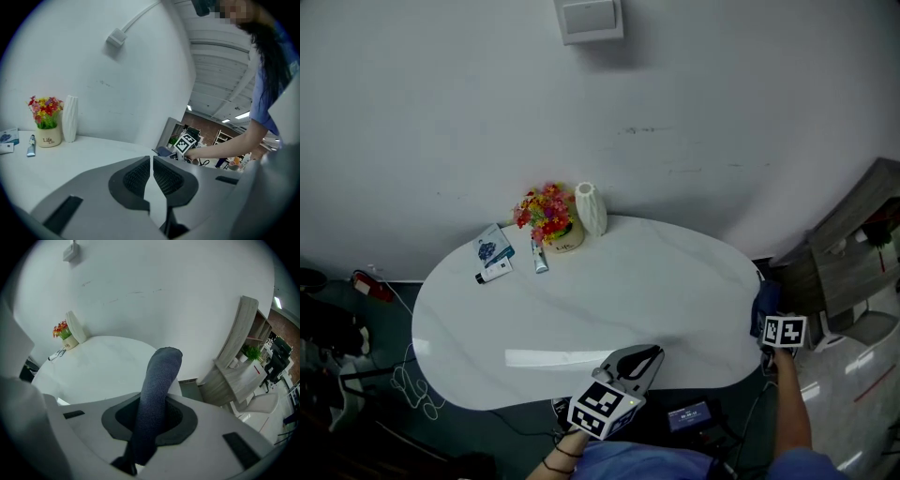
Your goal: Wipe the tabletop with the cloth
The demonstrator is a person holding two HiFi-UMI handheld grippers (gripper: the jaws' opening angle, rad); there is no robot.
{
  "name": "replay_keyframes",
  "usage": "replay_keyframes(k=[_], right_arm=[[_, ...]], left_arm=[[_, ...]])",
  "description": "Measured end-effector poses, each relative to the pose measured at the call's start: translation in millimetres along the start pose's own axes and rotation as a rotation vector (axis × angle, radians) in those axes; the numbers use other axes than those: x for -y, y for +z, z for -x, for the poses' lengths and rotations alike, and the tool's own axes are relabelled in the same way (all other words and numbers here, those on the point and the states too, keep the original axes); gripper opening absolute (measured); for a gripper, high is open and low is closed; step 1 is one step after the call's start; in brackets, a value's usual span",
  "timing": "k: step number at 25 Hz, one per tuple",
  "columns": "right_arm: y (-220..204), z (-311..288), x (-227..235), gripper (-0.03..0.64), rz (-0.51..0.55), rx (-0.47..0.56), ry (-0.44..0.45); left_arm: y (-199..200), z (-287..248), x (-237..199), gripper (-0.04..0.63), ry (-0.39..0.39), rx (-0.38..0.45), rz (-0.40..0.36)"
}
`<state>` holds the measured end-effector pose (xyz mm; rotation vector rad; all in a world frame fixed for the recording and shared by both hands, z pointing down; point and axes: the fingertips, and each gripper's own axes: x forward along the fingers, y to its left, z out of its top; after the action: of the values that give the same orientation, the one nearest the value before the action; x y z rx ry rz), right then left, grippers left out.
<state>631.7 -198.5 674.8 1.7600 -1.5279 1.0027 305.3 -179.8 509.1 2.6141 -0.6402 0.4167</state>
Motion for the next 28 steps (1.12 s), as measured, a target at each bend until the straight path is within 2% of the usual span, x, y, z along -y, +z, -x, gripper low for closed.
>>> replay_keyframes(k=[6, 12, 17, 28], right_arm=[[17, 12, -43, 0.071, -0.014, 0.055, 0.067], [33, 30, -130, 0.071, 0.02, 0.099, 0.157], [24, 42, -238, 0.071, 0.085, 0.109, 0.254], [-38, 78, -531, 0.071, 0.307, 0.084, 0.501]], left_arm=[[-2, 48, -29, 0.024, 0.103, 0.048, 0.057], [-18, 120, -53, 0.023, 0.196, 0.085, 0.109], [-41, 192, -74, 0.023, 0.259, 0.115, 0.13], [-108, 379, -122, 0.023, 0.397, 0.172, 0.169]])
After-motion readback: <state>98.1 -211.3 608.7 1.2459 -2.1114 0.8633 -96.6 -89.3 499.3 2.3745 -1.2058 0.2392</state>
